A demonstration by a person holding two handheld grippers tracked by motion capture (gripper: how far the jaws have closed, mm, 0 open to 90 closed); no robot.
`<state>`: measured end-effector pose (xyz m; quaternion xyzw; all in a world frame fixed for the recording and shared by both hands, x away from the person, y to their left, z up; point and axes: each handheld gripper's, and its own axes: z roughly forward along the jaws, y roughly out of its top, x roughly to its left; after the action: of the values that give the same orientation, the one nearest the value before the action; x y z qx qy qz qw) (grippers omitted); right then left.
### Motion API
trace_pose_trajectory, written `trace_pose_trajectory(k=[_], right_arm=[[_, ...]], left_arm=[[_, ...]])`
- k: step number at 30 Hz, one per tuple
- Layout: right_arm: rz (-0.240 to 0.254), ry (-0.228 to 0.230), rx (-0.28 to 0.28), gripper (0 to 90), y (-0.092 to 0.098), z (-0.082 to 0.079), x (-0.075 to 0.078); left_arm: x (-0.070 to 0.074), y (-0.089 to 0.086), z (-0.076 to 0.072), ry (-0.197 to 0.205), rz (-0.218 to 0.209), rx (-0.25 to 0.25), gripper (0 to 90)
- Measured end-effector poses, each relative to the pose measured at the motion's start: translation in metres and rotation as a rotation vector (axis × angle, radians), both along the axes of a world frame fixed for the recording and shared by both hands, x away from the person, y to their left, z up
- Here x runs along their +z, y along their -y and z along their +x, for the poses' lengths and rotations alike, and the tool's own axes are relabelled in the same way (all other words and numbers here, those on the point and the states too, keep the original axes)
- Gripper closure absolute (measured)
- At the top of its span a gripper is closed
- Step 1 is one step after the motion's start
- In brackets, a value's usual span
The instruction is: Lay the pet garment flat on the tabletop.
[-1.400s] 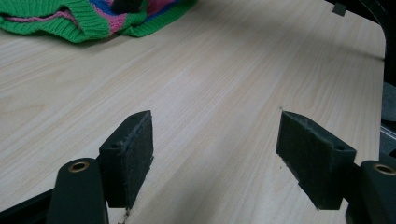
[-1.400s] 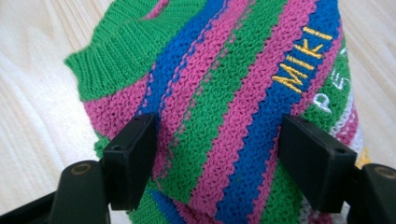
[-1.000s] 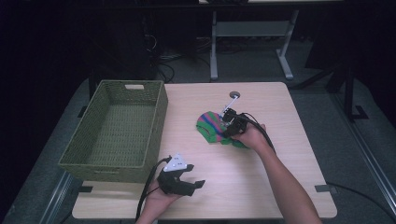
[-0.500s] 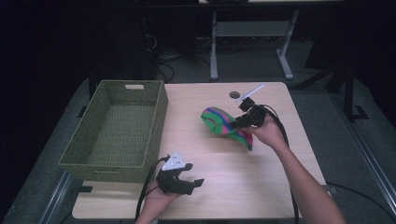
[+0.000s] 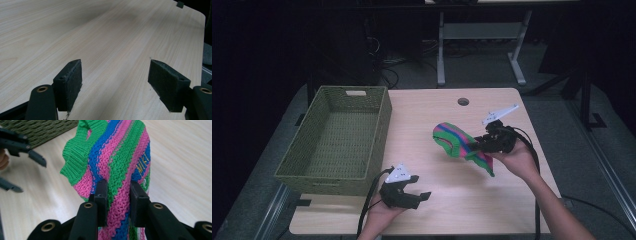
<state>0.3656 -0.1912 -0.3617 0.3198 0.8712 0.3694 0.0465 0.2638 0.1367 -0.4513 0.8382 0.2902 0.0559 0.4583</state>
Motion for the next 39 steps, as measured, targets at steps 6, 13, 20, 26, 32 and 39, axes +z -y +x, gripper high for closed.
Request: trace_pose_trajectory(k=[6, 13, 20, 26, 32, 39], right_arm=[[0.001, 0.011, 0.024, 71.0, 0.004, -0.027, -0.015], [-0.017, -0.045, 0.039, 70.4, -0.006, -0.043, -0.048], [-0.057, -0.091, 0.069, 68.1, -0.029, -0.050, -0.076], [-0.112, -0.082, 0.111, 58.9, -0.045, -0.054, -0.086], [-0.102, -0.075, 0.139, 43.1, -0.045, -0.053, -0.073], [-0.086, -0.010, 0.183, 48.5, -0.048, -0.062, -0.055]], left_arm=[[0.000, 0.001, -0.001, -0.006, -0.005, 0.003, 26.9], [-0.001, 0.001, -0.001, -0.007, -0.005, 0.000, 26.9], [0.000, -0.001, -0.001, -0.011, -0.012, 0.007, 26.9], [0.000, -0.003, -0.001, -0.013, -0.022, 0.012, 26.9], [0.001, -0.006, 0.001, -0.016, -0.035, 0.019, 26.9], [0.001, -0.008, 0.002, -0.011, -0.034, 0.021, 26.9]])
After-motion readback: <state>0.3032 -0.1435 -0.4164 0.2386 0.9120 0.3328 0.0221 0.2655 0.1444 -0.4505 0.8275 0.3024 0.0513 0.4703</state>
